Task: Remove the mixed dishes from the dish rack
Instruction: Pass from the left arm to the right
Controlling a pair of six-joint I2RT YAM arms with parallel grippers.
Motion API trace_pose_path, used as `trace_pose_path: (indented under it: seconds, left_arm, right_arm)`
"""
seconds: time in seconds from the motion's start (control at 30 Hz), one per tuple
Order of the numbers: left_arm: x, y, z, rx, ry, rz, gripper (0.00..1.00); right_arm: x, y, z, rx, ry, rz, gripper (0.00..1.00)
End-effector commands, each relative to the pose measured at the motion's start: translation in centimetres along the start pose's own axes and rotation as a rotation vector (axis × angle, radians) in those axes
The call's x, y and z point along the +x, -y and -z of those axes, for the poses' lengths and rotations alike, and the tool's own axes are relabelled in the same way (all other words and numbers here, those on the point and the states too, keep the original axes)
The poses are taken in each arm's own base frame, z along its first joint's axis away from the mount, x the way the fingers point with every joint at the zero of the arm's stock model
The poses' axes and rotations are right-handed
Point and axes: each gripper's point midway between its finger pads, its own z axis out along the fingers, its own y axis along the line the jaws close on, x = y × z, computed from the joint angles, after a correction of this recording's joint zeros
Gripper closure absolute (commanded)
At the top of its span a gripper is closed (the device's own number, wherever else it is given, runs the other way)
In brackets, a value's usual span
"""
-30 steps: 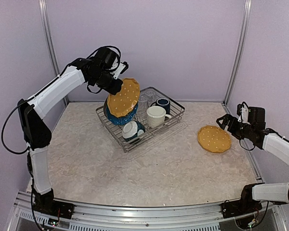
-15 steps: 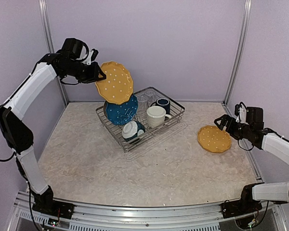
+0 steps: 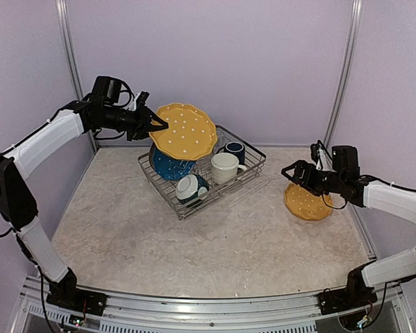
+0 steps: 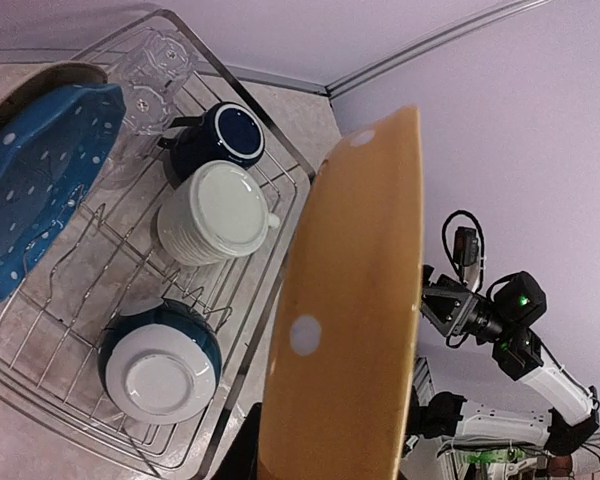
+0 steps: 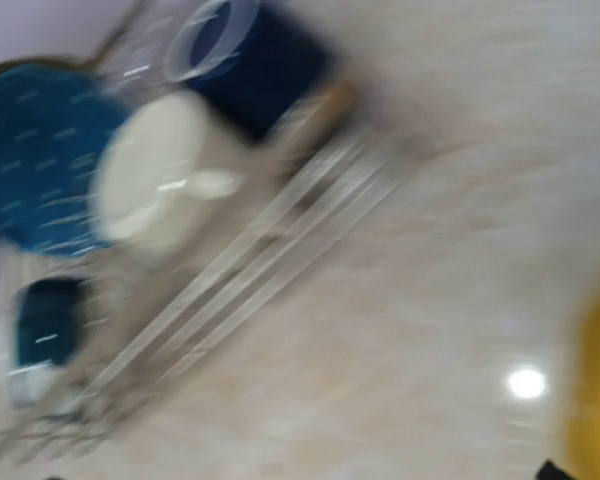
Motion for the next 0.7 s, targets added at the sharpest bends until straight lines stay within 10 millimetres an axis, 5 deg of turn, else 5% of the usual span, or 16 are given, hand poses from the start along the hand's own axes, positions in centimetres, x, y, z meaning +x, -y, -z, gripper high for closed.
trace_pose_path:
  seconds: [0.0,0.13,0.27,0.47,0.67]
  left_arm:
    - [-0.1,6.5,-0.7,0.186,0.028,-0.126,1.0]
    - [2.0,6.8,-3.1,0.176,-0.028,-0.141,1.0]
    - [3.4,7.5,-4.4,0.187,-0.08,-0.147,1.0]
    - [5.0,8.9,-5.8,0.205,-0.123,-0.166,1.0]
    - [6.3,8.9,-7.2,0.193,-0.163,-0.178,1.0]
  right_arm:
    - [-0.4,-7.1,-1.3,-0.246,-0.012,0.001,0.0]
    - [-0.3,-12.6,-1.7,-0.424,-0.037,0.011,0.0]
    - [-0.3,-15.7,-1.1,-0.584,-0.052,-0.016,0.0]
    - [-0.2,-15.9,-1.8,-0.545,-0.052,0.014,0.02]
    - [1.9,-15.7,-3.8,-0.553,-0.115,-0.02,0.13]
